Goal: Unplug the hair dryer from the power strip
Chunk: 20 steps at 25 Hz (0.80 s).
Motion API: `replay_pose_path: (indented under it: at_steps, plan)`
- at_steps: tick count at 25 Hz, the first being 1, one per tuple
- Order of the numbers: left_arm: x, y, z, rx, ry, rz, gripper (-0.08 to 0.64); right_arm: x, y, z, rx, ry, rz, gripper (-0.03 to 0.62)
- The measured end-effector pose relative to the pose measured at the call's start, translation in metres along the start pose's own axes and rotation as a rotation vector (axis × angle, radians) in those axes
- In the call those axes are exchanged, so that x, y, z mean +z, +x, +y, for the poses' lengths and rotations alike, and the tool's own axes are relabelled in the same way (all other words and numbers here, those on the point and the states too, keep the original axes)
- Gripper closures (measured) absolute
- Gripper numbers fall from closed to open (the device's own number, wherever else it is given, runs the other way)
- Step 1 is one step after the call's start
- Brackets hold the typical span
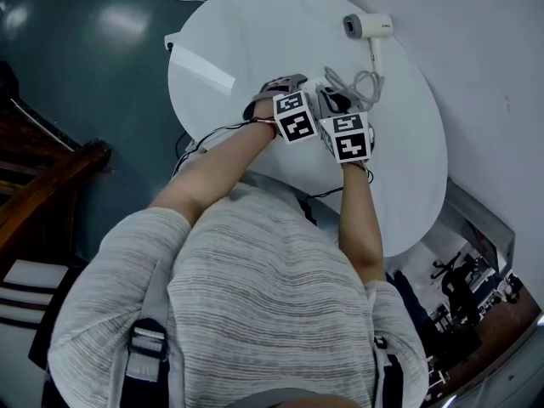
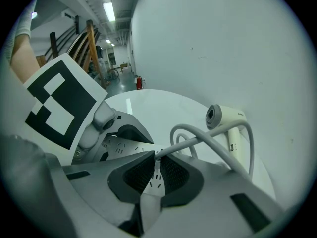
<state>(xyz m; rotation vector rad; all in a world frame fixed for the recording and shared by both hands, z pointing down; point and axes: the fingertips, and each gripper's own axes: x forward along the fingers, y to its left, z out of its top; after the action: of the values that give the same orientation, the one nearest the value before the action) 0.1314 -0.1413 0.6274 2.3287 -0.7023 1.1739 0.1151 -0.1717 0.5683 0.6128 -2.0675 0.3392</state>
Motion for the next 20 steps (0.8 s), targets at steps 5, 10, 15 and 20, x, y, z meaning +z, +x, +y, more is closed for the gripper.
replay_pose_path:
  at_steps: [5, 10, 15, 20]
  plan:
    - [0.0, 0.0, -0.001, -0.006, 0.002, -0.003, 0.094, 0.004, 0.002, -0.001, 0.008, 0.008, 0.014, 0.541]
    - [0.001, 0.0, 0.002, 0.0, -0.002, -0.003, 0.094, 0.002, -0.001, 0.0, -0.005, 0.005, 0.016, 0.541]
    - [0.001, 0.001, 0.003, 0.004, 0.005, -0.002, 0.094, 0.038, -0.04, -0.01, -0.035, 0.048, -0.154, 0.541]
    - [0.0, 0.002, 0.0, 0.003, 0.001, 0.007, 0.094, 0.068, -0.073, -0.031, -0.047, 0.059, -0.232, 0.54]
